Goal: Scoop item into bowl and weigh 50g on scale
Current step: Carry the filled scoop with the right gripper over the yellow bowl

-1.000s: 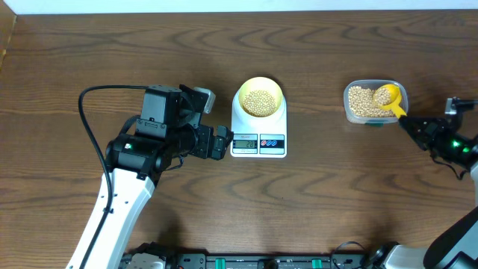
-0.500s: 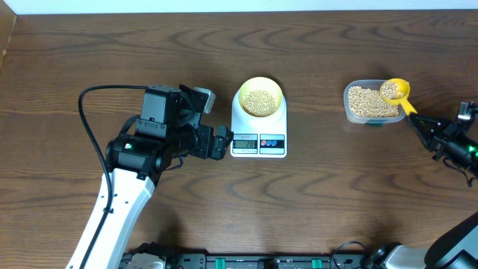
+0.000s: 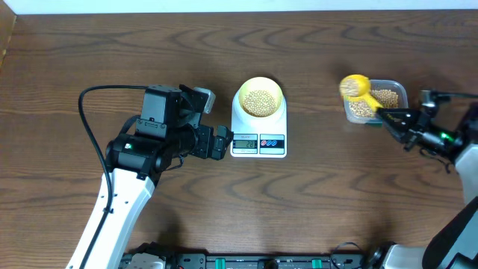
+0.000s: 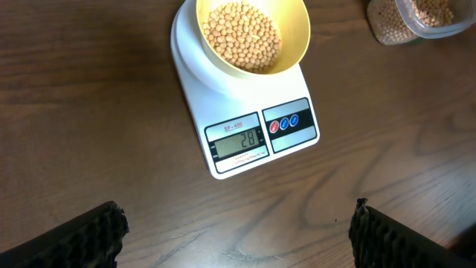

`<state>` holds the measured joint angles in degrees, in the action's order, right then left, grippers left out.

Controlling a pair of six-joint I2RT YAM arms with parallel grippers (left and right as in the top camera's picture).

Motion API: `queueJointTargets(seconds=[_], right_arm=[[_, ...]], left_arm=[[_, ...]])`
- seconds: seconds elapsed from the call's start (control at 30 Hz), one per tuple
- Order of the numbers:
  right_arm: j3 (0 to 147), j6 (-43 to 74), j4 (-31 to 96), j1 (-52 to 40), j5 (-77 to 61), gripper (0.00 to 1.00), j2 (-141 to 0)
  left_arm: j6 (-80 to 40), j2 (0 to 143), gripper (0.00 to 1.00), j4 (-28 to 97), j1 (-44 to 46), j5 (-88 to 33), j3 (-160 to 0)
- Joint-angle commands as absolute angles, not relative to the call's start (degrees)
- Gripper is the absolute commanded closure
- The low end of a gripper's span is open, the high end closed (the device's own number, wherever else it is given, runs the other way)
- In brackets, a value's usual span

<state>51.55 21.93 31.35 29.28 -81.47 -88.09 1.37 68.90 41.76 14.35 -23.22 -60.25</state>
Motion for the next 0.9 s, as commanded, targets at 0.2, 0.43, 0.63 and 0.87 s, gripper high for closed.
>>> queueJointTargets(seconds=[0.2, 0.43, 0.63, 0.87], right_arm=[[51.13, 45.43, 15.57, 16.53, -76.97, 0.99, -88.31], [51.13, 56.90, 1.63, 7.70, -71.40, 0.99, -88.31], [51.13, 55.00, -1.76, -1.32, -56.69, 0.99, -88.31], [51.13, 43.44, -3.70, -10.37, -44.45, 0.99, -88.31]], left_arm=[[1.91, 68.90, 0.02, 41.74, 14.15, -22.87, -60.31], [1.91, 68.90, 0.02, 41.74, 14.15, -22.87, -60.31], [1.91, 68.90, 0.02, 41.74, 14.15, -22.87, -60.31], [1.91, 68.90, 0.02, 41.71, 14.15, -22.87, -60.31]])
